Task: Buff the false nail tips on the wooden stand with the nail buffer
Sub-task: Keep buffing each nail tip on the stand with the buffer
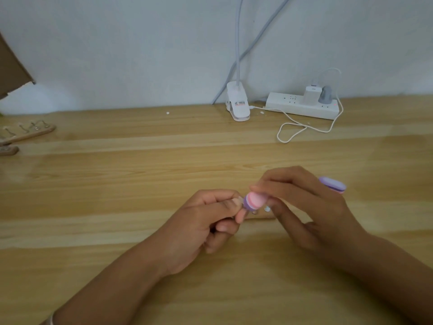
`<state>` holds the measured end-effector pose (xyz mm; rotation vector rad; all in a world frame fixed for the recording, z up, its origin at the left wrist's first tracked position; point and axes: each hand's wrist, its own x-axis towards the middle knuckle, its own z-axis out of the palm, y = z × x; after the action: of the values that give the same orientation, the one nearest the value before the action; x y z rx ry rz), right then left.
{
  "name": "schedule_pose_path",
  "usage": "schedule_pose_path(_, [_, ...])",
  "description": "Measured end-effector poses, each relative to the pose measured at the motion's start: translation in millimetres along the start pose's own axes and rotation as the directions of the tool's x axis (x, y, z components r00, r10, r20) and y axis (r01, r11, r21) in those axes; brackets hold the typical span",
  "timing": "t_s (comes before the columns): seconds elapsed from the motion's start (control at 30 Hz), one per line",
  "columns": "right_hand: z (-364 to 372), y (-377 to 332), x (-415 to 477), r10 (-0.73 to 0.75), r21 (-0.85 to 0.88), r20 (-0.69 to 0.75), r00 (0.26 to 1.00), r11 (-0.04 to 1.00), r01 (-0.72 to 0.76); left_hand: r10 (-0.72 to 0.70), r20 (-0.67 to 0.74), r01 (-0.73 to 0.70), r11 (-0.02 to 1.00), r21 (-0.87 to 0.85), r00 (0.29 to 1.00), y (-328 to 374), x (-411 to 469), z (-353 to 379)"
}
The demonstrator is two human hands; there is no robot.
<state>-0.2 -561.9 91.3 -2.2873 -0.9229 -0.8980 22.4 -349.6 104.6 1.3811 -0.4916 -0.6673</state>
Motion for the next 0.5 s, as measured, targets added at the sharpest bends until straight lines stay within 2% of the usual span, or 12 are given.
schedule_pose_path(0.17, [5, -7, -3, -0.041, 0.071, 0.033, 0.999, 0.997, 0.038, -0.017, 0.001, 0.017, 1.000, -0.023, 1.000, -2, 0, 1])
schedule_pose_path(0.3, [0, -2, 0, 0.020, 0.058, 0.014, 1.000, 0.998, -0.021, 0.015, -0.008, -0.015, 1.000, -0.027, 1.000, 0, 0, 1])
schedule_pose_path(0.43, [5, -10, -2, -0.013, 0.134, 0.021, 1.000, 0.991, 0.010, 0.023, -0.001, -0.023, 0.999, -0.027, 1.000, -2, 0, 1])
schedule_pose_path(0.5, [1, -3, -1, 0.050, 0.117, 0.017, 0.999, 0.992, -0.052, 0.025, 0.014, -0.025, 0.999, -0.031, 1.000, -2, 1, 0])
